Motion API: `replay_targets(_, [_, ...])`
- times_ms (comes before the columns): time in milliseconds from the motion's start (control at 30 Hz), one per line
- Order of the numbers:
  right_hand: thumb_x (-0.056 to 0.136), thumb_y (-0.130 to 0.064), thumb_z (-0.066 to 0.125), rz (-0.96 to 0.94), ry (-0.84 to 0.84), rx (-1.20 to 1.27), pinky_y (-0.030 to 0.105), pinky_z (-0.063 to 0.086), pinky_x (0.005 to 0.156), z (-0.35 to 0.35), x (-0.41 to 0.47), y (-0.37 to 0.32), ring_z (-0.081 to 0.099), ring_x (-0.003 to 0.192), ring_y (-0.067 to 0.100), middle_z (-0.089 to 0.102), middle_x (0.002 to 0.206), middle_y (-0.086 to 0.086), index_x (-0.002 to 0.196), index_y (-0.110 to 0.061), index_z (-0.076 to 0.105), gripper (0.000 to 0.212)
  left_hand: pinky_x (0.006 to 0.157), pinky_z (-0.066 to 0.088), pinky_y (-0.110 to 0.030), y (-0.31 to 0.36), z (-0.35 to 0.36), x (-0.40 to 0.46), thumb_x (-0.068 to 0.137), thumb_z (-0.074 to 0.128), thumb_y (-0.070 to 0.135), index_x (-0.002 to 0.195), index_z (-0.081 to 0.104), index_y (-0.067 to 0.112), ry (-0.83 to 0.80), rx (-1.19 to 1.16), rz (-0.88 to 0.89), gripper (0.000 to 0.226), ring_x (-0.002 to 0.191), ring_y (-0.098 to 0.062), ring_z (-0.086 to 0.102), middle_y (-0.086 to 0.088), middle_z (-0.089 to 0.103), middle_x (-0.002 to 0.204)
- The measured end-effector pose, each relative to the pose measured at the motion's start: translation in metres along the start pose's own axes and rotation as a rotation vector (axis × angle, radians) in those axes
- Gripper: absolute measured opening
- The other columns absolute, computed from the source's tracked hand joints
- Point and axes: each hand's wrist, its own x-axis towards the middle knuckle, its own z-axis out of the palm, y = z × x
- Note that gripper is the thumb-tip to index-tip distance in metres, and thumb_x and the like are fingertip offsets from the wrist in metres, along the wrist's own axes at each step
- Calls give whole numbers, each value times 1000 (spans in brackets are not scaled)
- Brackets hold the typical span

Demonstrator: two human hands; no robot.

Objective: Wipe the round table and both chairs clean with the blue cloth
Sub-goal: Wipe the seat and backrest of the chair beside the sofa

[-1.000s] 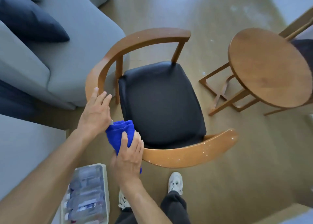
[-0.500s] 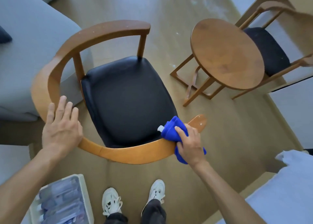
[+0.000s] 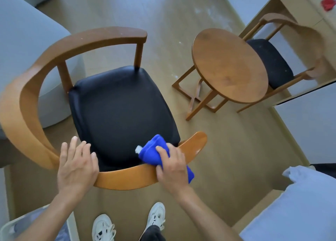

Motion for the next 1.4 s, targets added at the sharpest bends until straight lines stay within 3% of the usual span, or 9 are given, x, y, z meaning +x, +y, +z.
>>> replay_targets(167, [82,-34,62,-129,-8,109,35,49,70,22,-26,-39,60,90,28,65,112,12,107,-19,68,31,115,-15,-26,30,11,-2,89,27,32,119,61,-3,1,-91,-204,58,139,-34,33,-18,57,133])
replay_targets(300, [76,-15,71,-276,48,46,37,50,63,8,-9,33,63,81,32,67,105,16,103,-14,72,27,116,-13,-31,34,13,-1,90,21,40,123,58,4,-17,-6,-225,61,142,-28,26,-12,52,139])
replay_targets(467, [80,-13,74,118,61,-9,48,52,76,-20,50,139,59,90,38,62,111,21,115,-5,67,36,117,-8,-33,39,11,1,87,28,40,126,57,7,-15,60,-240,59,141,-27,29,-11,51,141])
replay_targets(600, [83,-20,70,331,109,18,46,49,82,-8,54,119,56,97,35,59,114,16,119,-8,63,38,116,-10,-30,39,10,1,86,31,39,125,59,6,-30,64,-253,58,139,-28,32,-13,52,140])
replay_targets(833, [74,-16,67,-86,93,241,35,45,69,42,-50,-57,56,90,28,62,111,11,111,-21,63,37,117,-4,-32,36,11,-2,85,31,32,119,60,-2,20,32,-232,57,133,-36,41,-21,55,134])
replay_targets(1000, [74,-9,66,-325,37,211,34,44,63,21,-21,19,59,83,29,65,105,13,109,-16,69,35,118,0,-34,37,11,-2,84,29,30,122,59,-1,35,19,-255,58,136,-32,37,-19,53,138])
replay_targets(1200, [77,-8,75,89,19,93,49,52,75,-19,54,153,58,85,37,61,104,22,114,-3,67,38,118,0,-34,41,9,0,84,28,32,126,58,4,7,37,-258,59,138,-28,35,-14,51,141])
replay_targets(1300, [80,-15,73,227,83,70,48,51,78,-11,59,140,56,89,34,60,106,18,117,-7,64,38,117,-3,-31,41,7,0,84,29,33,126,59,5,1,31,-272,58,137,-27,36,-13,52,141])
replay_targets(1400, [75,-18,74,195,121,74,39,51,75,7,21,87,56,88,30,59,108,14,114,-13,65,40,116,-4,-28,42,6,1,86,31,33,126,59,5,14,25,-250,57,136,-28,38,-13,53,139])
